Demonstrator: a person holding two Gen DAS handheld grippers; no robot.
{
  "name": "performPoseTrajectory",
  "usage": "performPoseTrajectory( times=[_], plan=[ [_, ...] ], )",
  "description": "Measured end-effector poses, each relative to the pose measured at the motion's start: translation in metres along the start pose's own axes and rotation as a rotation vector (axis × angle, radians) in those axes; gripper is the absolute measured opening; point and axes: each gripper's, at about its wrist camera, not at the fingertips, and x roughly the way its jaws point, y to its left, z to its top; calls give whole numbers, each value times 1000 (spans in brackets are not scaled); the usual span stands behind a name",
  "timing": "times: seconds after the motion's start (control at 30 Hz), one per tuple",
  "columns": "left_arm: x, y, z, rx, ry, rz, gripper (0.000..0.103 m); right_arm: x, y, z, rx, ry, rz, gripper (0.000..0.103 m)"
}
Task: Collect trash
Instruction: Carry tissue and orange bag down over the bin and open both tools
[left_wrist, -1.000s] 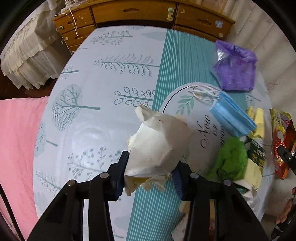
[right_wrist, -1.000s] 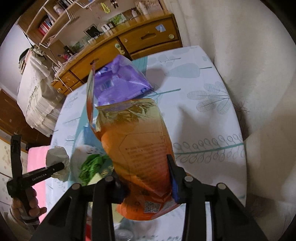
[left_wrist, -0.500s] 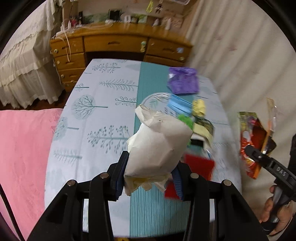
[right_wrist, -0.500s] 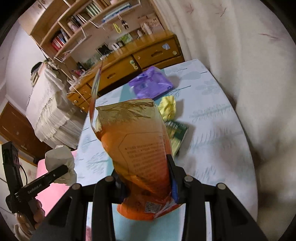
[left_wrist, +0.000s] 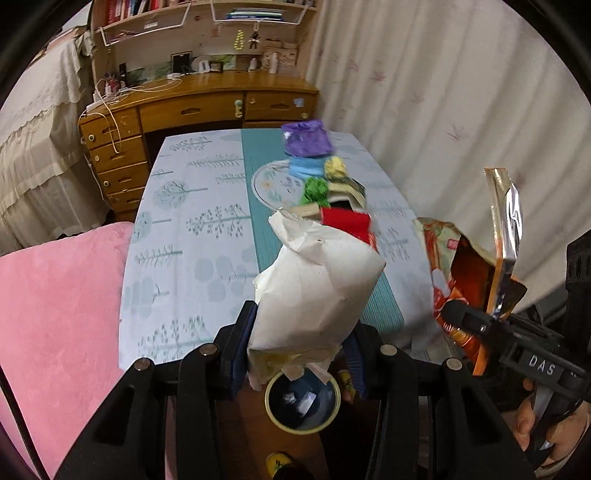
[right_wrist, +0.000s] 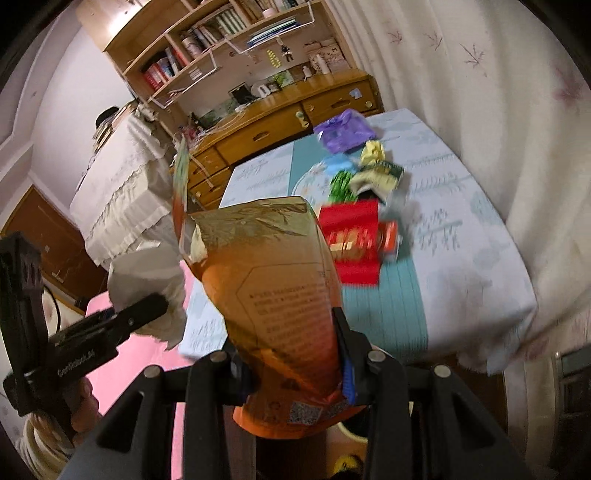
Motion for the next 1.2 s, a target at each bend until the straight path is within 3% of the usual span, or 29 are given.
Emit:
performPoseTrajectory(
  times=[0.3,0.53,0.67,0.97,1.2],
  plan=[
    [-15,-20,-45,21,42,-26,43,-24,2,-43,6,60,-28,36],
    [13,-35,-74,-6,102,-12,43,2,-29,-74,66,175,-39,36],
    [57,-40,-106,-41,181,5,43,41,-63,-100,117,242,-62,36],
    [198,-41,-196,-97,393,63,44,164,-151,-185,246,436,-60,36],
    [306,-27,-247,-112,410,106,44,262,-206,-237,294,495,-47,37]
  ],
)
